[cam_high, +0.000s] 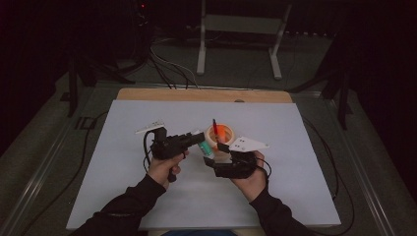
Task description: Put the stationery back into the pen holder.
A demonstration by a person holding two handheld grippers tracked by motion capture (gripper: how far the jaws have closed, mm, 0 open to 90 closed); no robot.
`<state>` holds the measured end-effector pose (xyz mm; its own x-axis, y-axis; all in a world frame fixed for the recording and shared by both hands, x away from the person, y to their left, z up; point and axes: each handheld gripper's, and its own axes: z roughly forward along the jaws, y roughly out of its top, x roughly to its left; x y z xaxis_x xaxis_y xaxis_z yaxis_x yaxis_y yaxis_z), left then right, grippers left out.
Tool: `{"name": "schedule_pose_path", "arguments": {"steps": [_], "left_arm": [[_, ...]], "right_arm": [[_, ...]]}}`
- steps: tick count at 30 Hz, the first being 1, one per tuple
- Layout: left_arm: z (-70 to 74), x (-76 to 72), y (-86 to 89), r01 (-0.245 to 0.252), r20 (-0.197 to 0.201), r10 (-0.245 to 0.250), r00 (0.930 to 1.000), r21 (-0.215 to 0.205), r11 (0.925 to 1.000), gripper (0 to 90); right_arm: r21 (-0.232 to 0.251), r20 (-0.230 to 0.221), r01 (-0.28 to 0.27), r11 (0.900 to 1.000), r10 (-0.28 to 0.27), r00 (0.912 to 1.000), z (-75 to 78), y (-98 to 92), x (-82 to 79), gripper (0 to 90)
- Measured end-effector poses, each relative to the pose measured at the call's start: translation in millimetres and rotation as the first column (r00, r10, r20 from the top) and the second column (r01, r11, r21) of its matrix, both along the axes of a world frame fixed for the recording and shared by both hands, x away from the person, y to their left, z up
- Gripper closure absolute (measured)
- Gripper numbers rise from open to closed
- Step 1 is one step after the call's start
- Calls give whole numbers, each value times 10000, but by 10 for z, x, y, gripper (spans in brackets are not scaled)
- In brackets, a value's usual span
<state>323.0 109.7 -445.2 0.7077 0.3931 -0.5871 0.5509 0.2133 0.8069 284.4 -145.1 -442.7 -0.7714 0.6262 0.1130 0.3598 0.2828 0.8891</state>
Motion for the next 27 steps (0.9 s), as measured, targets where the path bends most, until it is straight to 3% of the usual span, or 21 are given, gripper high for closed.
{"name": "schedule_pose_path", "arguments": {"steps": [4,7,10,15,21,27], "left_arm": [[50,23,-16,-162,334,144,9993,563,9983,664],[73,39,-22,-159,419,133,9990,623,9979,664],[128,81,-30,-354,706,280,9971,1052,9938,664],[179,154,-35,-396,870,290,9958,1227,9917,664],[250,218,-72,-364,1133,192,9934,1524,9877,664],[308,287,-109,-186,1444,-85,9895,1854,9825,664]], "right_arm": [[233,-46,2,9997,-1,10000,-12,-50,-19,200],[301,-90,18,9995,-15,10000,-12,-84,-29,147],[568,-60,-100,9983,103,9999,-14,-202,-60,100],[739,-207,-193,9971,209,9996,-36,-350,-80,35],[937,-353,-87,9956,120,9993,-94,-502,-78,29],[670,-165,-10,9978,21,9999,-152,-546,-85,29]]}}
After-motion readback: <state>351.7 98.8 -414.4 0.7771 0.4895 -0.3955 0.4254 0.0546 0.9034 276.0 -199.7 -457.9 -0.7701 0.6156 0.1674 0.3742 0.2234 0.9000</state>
